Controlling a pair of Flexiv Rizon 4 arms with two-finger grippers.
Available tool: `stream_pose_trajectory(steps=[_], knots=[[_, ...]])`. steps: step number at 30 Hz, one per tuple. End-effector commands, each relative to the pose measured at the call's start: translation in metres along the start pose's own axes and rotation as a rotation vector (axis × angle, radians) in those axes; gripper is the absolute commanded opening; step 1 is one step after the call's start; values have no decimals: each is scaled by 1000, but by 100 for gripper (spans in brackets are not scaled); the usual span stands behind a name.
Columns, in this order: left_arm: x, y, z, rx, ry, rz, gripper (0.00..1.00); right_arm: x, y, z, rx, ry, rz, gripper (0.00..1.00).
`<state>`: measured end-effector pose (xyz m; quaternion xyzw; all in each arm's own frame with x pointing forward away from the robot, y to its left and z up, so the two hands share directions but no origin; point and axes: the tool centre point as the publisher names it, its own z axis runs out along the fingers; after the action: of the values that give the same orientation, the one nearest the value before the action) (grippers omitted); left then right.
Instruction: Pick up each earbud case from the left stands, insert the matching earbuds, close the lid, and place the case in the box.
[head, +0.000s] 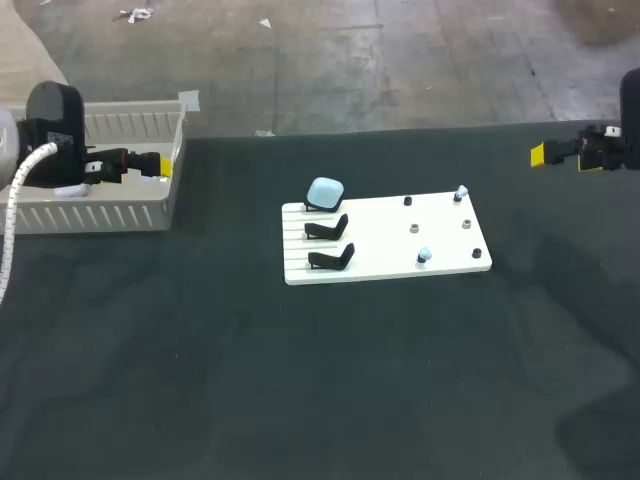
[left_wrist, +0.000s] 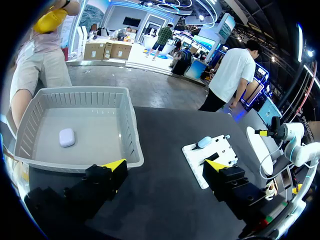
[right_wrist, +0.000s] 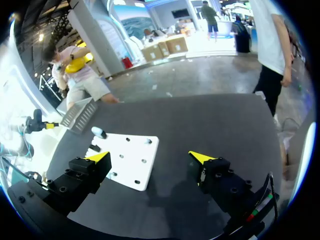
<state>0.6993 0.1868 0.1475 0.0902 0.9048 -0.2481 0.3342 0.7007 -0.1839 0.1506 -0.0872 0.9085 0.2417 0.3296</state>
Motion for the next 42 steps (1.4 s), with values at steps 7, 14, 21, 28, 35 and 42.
stream_pose_trajectory(steps=[7,14,21,28,35,42], knots=[[-2,-2,0,-11,9,-2,100,0,-1,0,-3,-1,-1,100],[-5,-3,8,86,-31,108,100,0,-1,0,-3,-1,-1,100],[-12,-6,18,404,-193,448,100,0,-1,0,-3,-1,-1,100],[-11,-20,17,525,-259,650,100,0,-1,0,-3,-1,-1,100],[-7,-34,19,606,-256,802,100,0,-1,0,-3,-1,-1,100],[-11,-38,23,599,-222,825,100,0,-1,0,-3,-1,-1,100]])
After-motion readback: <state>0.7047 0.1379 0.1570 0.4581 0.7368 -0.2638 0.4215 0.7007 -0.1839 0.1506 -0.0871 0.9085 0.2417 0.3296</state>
